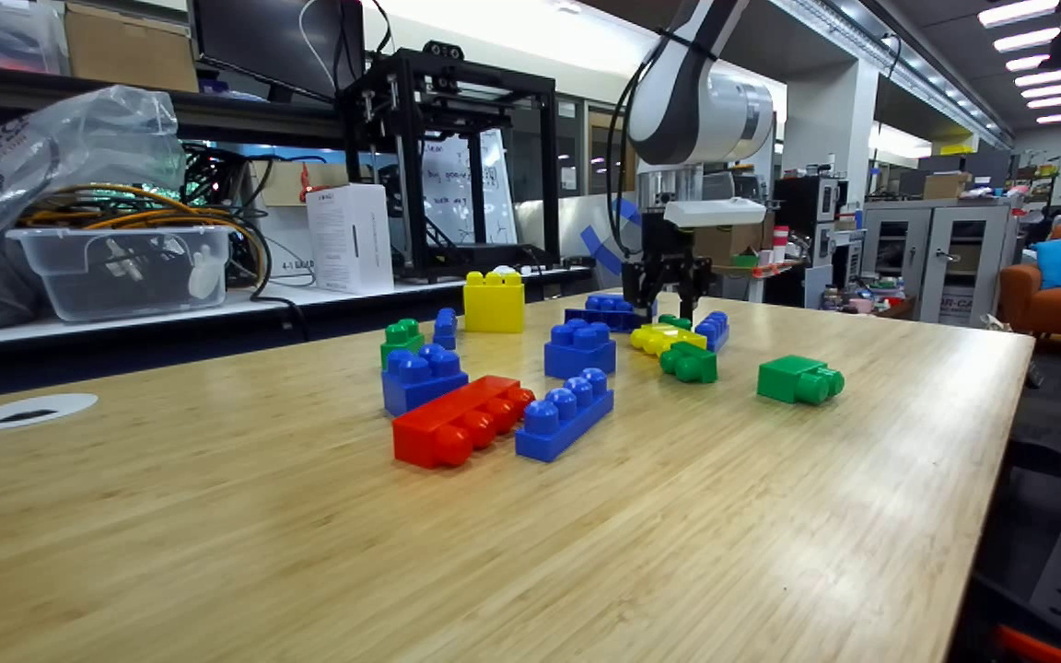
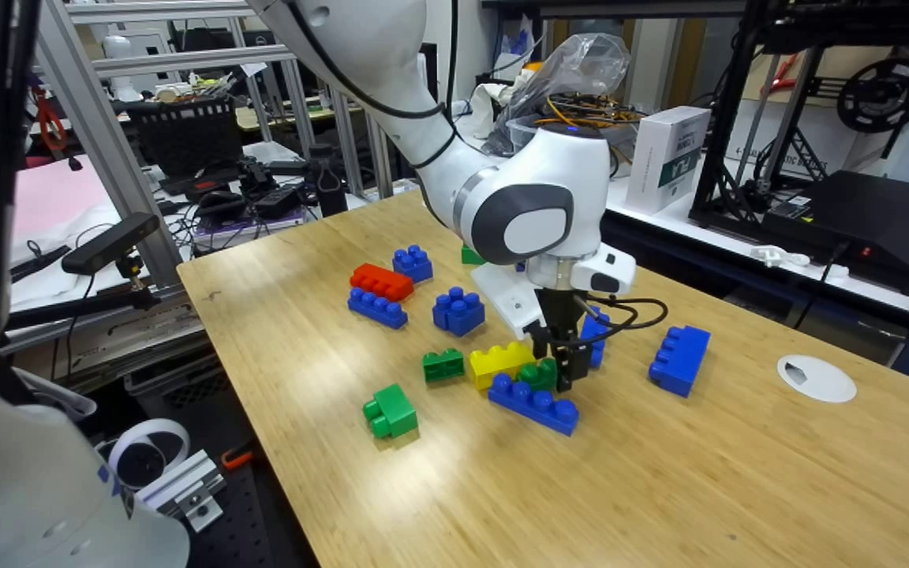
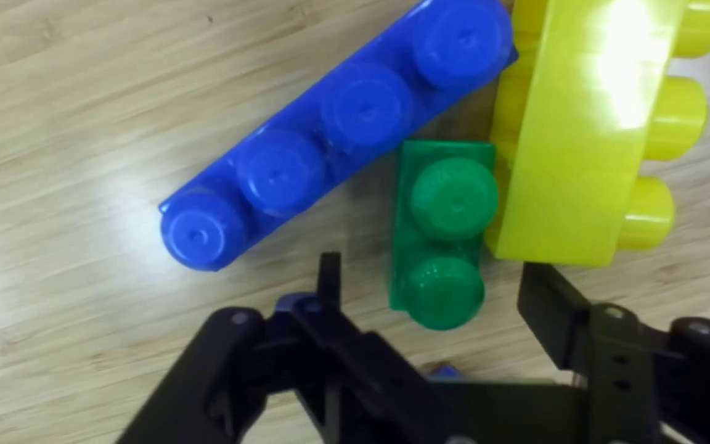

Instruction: Move the square blue block to the left and put the green block on the top

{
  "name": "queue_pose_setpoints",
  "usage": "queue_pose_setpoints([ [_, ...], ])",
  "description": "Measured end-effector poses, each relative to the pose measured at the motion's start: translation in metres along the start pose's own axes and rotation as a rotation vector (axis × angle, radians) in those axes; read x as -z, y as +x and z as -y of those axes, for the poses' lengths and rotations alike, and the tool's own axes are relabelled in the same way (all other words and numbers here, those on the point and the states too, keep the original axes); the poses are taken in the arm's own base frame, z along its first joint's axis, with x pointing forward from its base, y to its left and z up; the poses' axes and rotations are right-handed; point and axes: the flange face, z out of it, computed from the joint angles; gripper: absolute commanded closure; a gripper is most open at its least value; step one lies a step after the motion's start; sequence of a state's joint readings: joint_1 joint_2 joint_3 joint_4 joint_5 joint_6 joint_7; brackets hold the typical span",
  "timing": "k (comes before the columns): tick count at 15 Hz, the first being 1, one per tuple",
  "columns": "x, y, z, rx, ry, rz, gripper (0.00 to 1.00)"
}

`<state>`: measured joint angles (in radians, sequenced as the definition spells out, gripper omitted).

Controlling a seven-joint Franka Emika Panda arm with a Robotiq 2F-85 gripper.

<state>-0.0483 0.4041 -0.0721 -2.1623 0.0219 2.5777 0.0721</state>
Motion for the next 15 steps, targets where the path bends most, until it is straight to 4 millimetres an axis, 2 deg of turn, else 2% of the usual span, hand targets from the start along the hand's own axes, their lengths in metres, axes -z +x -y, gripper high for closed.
queue_pose_setpoints([
  [5, 0.001, 0.001, 0.0, 0.002, 0.001, -0.01, 0.9],
  [8, 0.003, 0.002, 0.0, 0.004, 0.002, -0.015, 0.9],
  [10, 0.012, 0.004, 0.003, 0.016, 0.006, -0.031, 0.9],
  [12, 0.034, 0.006, 0.012, 0.061, 0.016, -0.064, 0.9],
  [15, 0.086, 0.004, 0.038, 0.19, 0.041, -0.119, 0.9],
])
